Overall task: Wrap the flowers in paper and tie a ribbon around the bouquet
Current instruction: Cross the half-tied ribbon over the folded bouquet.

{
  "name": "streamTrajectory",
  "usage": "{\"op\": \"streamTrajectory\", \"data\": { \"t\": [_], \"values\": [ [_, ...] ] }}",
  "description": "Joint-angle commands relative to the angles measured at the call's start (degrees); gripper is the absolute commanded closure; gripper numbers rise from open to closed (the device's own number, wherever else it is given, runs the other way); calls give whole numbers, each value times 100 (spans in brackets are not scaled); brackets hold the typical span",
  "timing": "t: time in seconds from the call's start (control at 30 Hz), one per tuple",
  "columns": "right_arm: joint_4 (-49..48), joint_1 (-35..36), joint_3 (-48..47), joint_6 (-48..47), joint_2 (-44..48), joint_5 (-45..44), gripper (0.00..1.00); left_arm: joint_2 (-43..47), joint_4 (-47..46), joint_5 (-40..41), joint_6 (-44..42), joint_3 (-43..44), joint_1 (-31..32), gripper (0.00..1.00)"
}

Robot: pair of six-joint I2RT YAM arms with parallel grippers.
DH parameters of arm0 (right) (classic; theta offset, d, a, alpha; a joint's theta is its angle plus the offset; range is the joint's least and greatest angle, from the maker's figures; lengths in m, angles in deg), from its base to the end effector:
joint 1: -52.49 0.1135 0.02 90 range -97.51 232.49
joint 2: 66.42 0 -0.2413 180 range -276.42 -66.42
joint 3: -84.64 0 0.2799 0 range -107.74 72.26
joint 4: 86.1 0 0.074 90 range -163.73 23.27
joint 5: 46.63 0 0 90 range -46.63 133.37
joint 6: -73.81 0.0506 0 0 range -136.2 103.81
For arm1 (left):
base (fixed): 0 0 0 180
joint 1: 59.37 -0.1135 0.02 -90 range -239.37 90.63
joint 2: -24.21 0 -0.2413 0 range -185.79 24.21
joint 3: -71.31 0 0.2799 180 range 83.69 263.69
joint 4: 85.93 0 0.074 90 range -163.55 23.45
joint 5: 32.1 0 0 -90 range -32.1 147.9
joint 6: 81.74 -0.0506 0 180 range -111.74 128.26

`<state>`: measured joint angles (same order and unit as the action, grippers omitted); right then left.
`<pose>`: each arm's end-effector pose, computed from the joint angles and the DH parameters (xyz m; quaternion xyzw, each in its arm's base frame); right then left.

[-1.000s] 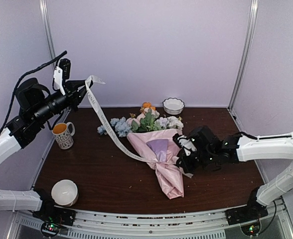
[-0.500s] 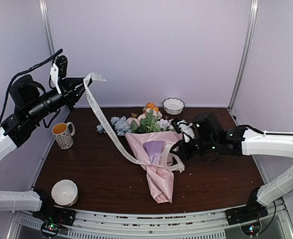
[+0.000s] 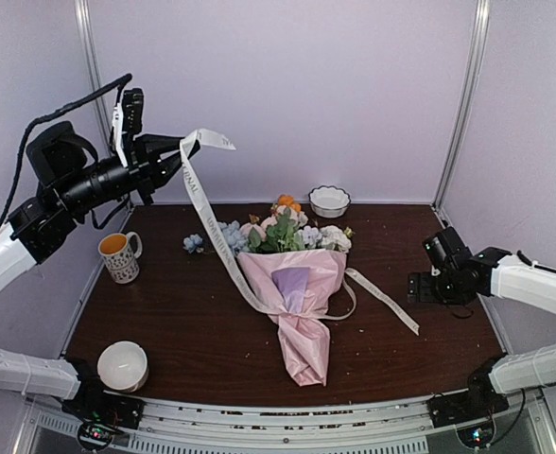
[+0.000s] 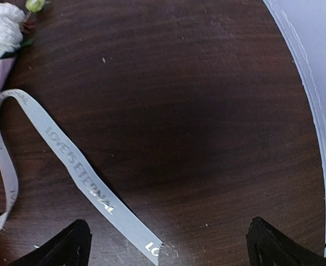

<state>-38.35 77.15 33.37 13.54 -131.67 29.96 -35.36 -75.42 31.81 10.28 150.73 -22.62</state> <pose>0.2311 0.0932 0.1565 0.0711 0.9609 0.0101 0.2675 0.2102 -0.1847 0.4360 0.3524 0.5504 -0.3843 0.6521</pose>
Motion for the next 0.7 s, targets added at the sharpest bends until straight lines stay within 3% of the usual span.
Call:
{"op": "streamTrajectory", "data": {
  "t": [0.0, 0.13, 0.23, 0.33, 0.5, 0.67],
  "values": [
    [-591, 191, -583, -609, 96, 402, 0, -212, -107, -229, -48, 435, 237, 100],
    [-2898, 1317, -837, -1781, -103, 3195, 5, -470, 8, -306, -105, 732, 389, 100],
    [-2946, 2060, -1921, -2627, -995, 4560, 5, -665, 128, -336, -57, 1008, 427, 100],
    [-2778, 2355, -3159, -2940, -1972, 5218, 5, -825, 213, -314, 58, 1268, 429, 100],
    [-2530, 2630, -4310, -3259, -3188, 5817, 6, -989, 186, -151, 94, 1448, 431, 100],
    [-2228, 2694, -4693, -3458, -3643, 6332, 24, -1126, 434, 46, -44, 1697, 425, 100]
  ]
}}
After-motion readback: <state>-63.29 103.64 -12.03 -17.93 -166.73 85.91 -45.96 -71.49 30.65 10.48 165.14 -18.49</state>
